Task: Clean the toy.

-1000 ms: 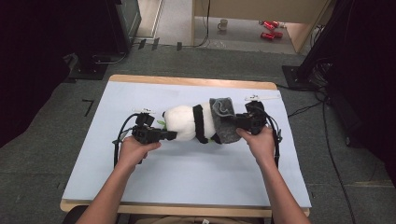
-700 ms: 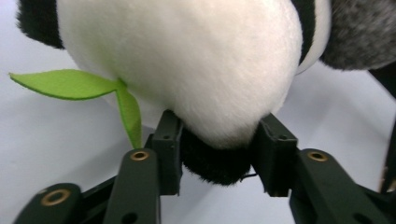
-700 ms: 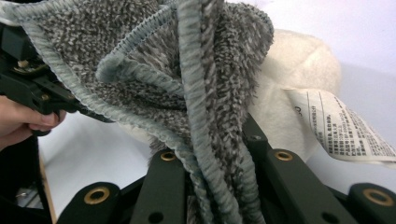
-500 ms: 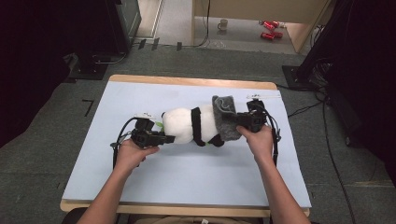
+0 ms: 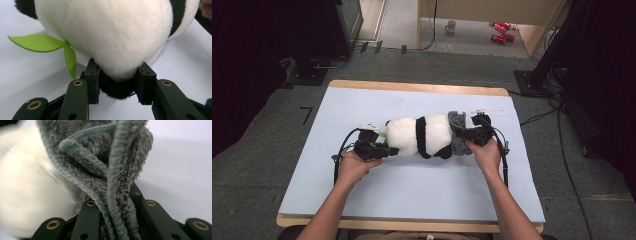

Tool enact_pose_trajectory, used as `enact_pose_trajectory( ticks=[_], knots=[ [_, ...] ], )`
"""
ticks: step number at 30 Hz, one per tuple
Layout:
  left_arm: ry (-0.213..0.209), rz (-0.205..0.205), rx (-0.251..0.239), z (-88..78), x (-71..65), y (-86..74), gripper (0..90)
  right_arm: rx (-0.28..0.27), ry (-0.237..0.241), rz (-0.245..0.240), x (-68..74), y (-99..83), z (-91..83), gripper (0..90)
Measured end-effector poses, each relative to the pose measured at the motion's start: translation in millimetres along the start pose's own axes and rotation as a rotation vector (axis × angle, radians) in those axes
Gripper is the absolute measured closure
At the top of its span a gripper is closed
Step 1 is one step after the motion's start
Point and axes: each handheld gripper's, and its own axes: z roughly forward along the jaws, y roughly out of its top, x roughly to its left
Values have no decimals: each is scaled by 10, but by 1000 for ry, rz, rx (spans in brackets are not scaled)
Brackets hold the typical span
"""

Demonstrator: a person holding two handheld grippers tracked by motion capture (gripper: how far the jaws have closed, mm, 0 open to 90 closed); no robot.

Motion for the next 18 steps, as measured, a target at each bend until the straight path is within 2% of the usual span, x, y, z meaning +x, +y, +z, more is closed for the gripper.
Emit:
enact_pose_trajectory(
  ticks=[2,4,6,8,10,13,18],
  knots=[
    [0,4,4,-2,5,2,619,34,16,24,-16,-53,97,779],
    [-1,3,5,0,8,2,619,57,12,14,7,-77,160,779],
    [-6,0,6,-2,17,4,619,70,10,13,17,-84,180,779],
    [-8,1,5,-2,21,6,619,79,24,23,-26,-87,175,777],
    [-11,-1,7,-3,22,10,619,80,18,36,-74,-84,142,776],
    [-11,0,9,-6,26,17,618,32,11,65,-145,-53,3,777],
    [-7,3,4,-1,19,26,620,-70,4,79,-243,29,-318,777]
  ],
)
